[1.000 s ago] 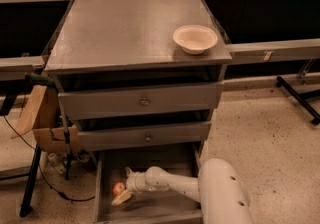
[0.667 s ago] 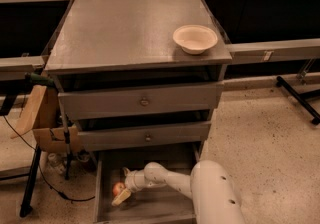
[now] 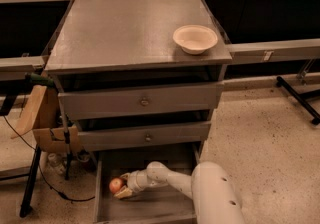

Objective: Pick apple from bottom drawer and place on counter

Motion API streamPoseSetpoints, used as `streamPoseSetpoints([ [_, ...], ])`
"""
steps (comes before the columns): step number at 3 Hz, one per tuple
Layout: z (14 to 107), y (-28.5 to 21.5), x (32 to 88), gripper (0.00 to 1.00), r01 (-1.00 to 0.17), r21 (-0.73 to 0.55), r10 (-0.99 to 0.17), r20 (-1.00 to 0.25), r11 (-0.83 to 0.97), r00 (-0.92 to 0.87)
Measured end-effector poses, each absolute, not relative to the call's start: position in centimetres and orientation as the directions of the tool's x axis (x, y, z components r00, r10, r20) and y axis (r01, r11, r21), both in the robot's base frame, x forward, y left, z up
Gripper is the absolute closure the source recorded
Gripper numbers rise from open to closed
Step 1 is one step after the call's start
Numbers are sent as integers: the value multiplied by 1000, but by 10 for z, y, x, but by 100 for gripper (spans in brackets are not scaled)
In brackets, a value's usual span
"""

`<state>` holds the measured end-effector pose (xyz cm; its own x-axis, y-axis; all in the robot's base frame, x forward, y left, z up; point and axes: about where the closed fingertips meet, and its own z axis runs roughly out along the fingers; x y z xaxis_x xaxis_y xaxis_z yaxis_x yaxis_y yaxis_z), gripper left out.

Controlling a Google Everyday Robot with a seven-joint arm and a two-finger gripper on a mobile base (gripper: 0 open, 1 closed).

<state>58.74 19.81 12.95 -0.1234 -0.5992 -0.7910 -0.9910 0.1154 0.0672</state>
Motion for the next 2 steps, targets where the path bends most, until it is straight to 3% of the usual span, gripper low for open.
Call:
streamPoseSetpoints([
  [2,149,189,574,87,-993,17,-590,-803,120,-85],
])
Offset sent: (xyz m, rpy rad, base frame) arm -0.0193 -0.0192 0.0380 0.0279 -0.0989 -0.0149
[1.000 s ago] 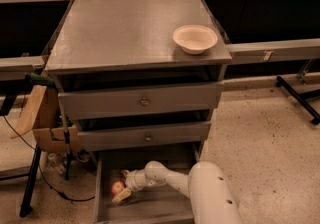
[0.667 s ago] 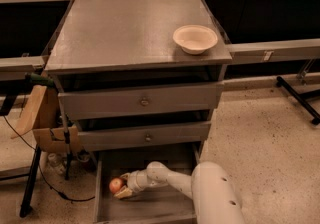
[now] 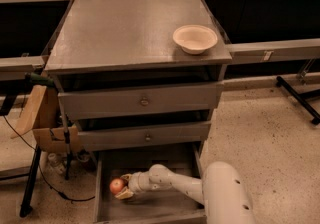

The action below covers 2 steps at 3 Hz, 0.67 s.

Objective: Pick apple from bottom drawer and place on counter

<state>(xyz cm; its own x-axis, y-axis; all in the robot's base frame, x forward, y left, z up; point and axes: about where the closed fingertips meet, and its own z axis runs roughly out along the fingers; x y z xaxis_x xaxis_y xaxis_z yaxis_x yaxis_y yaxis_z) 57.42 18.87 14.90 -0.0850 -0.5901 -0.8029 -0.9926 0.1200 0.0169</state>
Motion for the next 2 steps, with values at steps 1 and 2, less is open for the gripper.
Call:
streamPoseSetpoints([
  [1,170,183,566,100,-993,24,-581,-810,117,-87],
  [2,212,170,562,100,-993,17,-608,-790,113,-83],
])
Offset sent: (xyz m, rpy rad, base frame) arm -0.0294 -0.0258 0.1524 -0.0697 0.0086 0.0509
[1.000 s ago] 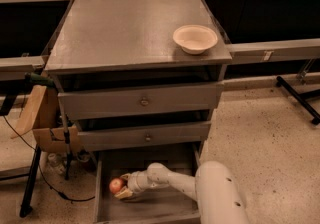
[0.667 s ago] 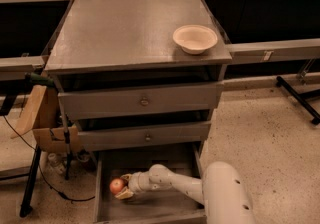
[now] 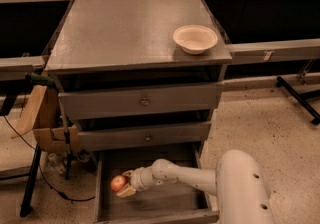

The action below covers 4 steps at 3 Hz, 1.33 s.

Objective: Pick apple from bottom drawer and place on counter

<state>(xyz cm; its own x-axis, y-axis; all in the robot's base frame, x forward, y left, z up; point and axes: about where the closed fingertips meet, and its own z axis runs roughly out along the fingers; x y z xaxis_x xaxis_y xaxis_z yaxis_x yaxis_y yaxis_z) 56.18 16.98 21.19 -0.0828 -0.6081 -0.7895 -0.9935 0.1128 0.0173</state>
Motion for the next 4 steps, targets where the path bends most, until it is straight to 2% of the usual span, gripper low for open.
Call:
streamPoseSetpoints([
  [1,258,162,554,100,-994,6,-663,-745,105,-75],
  [2,310,146,546,100,-982,22,-748,-645,186,-156],
  [4,327,128,542,100,-977,-21,-714,-685,214,-142],
])
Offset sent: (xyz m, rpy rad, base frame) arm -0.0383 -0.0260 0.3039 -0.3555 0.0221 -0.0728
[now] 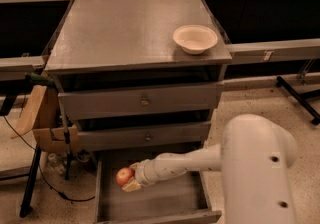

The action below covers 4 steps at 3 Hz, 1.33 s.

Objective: Pick apple from bottom drawer and place on counter

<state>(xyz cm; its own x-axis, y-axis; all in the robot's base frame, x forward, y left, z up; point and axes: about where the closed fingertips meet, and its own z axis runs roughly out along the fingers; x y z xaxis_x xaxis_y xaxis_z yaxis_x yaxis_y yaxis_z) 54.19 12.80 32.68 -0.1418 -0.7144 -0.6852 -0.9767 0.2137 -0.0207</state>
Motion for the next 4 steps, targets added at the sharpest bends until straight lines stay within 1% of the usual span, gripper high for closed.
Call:
streamPoseSetpoints([
  [1,385,78,534,100,-943,-119,-661,-740,311,-125],
  [2,472,53,499,100,-918,-247,-621,-784,309,3],
  [3,539,19,505,100,-881,-311,-619,-785,357,27],
  [4,598,-7,512,100,-834,-343,-628,-778,433,-7],
])
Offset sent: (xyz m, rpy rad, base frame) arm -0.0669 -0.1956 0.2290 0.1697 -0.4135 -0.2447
